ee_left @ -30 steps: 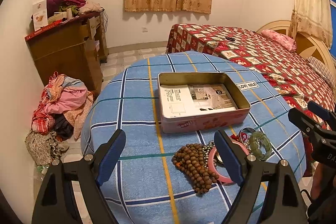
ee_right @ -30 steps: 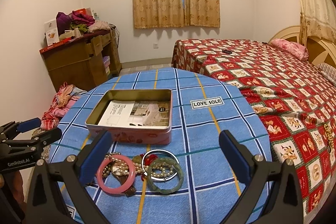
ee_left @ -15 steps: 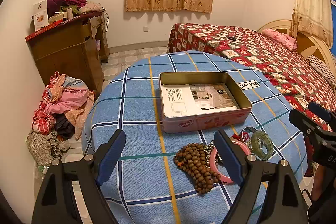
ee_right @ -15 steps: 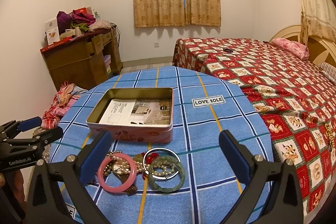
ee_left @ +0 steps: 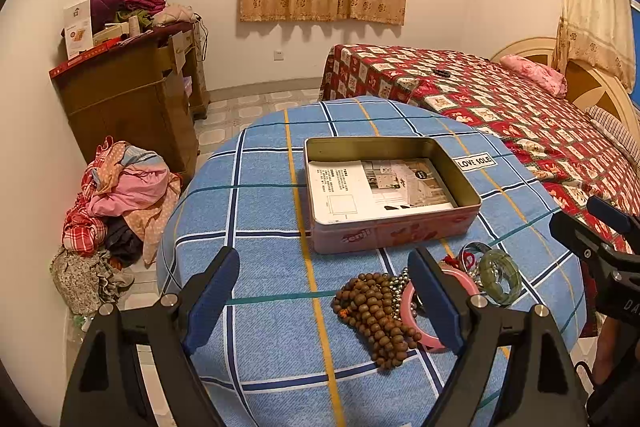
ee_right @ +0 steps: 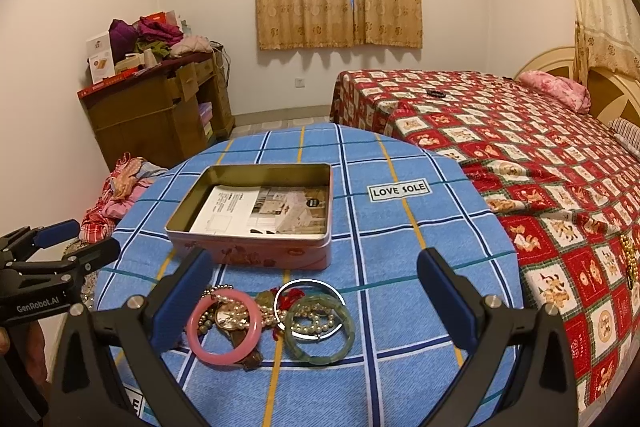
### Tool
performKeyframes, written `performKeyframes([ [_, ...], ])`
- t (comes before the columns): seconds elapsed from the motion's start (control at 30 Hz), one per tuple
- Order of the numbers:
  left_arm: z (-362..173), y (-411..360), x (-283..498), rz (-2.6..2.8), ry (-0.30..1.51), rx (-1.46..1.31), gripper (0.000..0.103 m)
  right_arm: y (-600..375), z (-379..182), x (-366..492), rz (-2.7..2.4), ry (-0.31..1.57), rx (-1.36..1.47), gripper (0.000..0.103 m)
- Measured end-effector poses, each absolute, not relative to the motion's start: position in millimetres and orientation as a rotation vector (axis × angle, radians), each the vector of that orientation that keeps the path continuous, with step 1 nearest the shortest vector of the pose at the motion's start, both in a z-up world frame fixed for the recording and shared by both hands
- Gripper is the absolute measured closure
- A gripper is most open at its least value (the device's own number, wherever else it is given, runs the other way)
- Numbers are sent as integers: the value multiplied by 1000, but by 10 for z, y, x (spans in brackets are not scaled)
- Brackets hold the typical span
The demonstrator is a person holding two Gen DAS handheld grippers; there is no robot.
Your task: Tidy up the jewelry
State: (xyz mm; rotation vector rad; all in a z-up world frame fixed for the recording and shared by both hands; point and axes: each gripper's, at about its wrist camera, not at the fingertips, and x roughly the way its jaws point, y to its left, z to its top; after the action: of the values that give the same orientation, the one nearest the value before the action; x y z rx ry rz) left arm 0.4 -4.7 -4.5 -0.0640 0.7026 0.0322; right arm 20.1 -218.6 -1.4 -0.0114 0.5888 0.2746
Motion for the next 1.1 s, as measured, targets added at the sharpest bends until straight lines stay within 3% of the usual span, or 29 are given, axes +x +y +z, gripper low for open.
performKeyframes([
  [0.67,-99,29,-7,41,713,-66,17,-2209,-24,211,279,599,-10,0],
  [1.1,-421,-18,103,16,794,-70,17,-2204,-320,333,263,673,-27,0],
])
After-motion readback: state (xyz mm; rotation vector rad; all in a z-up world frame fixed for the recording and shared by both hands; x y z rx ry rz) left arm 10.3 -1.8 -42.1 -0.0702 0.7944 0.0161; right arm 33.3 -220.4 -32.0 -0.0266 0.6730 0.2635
